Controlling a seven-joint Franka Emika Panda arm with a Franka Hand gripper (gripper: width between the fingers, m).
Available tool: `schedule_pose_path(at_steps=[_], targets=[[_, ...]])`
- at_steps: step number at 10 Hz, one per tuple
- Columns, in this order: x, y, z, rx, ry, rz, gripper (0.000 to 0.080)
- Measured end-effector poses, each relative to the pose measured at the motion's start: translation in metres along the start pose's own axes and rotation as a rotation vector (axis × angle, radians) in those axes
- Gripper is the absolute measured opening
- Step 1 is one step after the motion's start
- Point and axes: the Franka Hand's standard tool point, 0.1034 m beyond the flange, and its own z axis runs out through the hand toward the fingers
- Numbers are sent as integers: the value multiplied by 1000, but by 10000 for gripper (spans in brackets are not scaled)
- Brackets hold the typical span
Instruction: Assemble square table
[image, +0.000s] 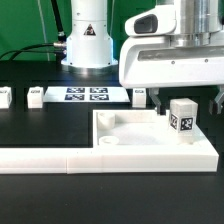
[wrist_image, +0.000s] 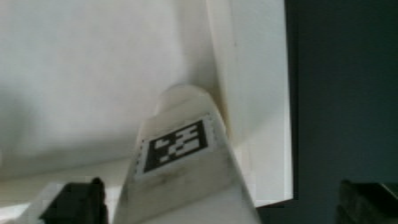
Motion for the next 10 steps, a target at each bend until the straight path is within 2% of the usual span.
schedule_pose_path(at_steps=[3,5,6,9,10], targets=[[2,4,0,-17,9,-188,649],[2,5,1,-18,13,-206,387],[2,6,1,-19,13,-206,287],[2,7,1,-18,14,-169,288],[3,8,1,-10,15,-97,288]])
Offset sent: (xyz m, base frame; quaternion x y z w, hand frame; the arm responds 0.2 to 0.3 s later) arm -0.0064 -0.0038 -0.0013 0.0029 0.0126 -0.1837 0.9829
